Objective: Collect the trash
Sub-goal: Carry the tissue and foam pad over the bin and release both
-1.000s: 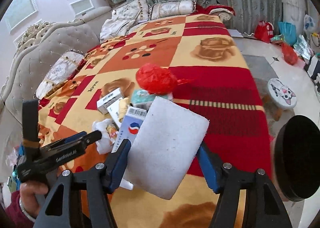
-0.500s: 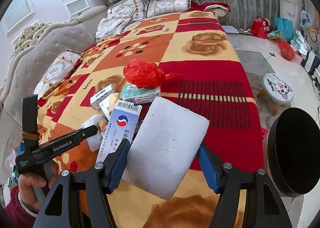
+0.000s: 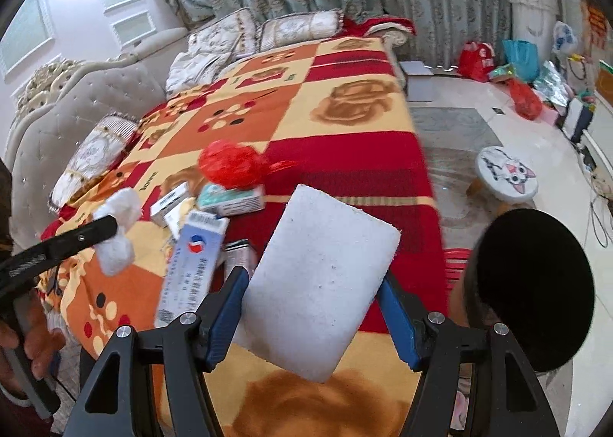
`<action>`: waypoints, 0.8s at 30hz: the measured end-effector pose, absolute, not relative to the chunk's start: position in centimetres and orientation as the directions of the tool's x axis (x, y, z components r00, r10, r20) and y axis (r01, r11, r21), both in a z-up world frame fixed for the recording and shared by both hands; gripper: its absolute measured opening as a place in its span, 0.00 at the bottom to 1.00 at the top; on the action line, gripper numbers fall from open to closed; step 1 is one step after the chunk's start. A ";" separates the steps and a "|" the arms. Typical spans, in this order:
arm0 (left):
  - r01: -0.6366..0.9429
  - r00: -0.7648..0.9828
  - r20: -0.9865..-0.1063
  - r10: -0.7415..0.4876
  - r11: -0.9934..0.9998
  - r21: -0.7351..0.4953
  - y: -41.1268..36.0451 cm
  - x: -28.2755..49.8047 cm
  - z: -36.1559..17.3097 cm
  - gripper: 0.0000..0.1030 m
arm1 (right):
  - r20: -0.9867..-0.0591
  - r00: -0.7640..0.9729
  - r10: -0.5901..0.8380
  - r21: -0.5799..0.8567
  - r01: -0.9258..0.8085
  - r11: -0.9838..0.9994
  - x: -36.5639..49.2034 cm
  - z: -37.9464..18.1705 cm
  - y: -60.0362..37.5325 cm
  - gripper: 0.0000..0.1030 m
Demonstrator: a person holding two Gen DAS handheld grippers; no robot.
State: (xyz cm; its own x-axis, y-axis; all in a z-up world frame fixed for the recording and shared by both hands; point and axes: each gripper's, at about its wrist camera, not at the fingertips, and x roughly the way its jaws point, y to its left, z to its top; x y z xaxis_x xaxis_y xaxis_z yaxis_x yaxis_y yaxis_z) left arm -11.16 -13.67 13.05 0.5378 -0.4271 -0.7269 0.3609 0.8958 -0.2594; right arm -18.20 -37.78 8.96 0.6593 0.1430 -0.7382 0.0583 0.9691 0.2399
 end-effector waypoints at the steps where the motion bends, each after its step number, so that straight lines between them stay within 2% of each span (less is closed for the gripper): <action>1: 0.379 0.532 -0.725 -0.438 0.889 -0.258 -14.7 -11.3 13.3 0.28 | -0.738 0.662 0.130 0.236 0.073 0.969 -18.5 9.0 -38.5 0.63; 15: 0.572 0.421 -0.730 -0.539 0.782 -0.248 -29.4 -13.0 13.2 0.28 | -0.754 0.656 -0.038 0.215 0.301 0.929 -22.9 8.9 -49.5 0.63; 24: 0.623 0.315 -0.746 -0.586 0.721 -0.304 -37.2 -12.5 11.0 0.28 | -0.781 0.616 -0.100 0.213 0.414 0.885 -24.4 7.3 -55.4 0.63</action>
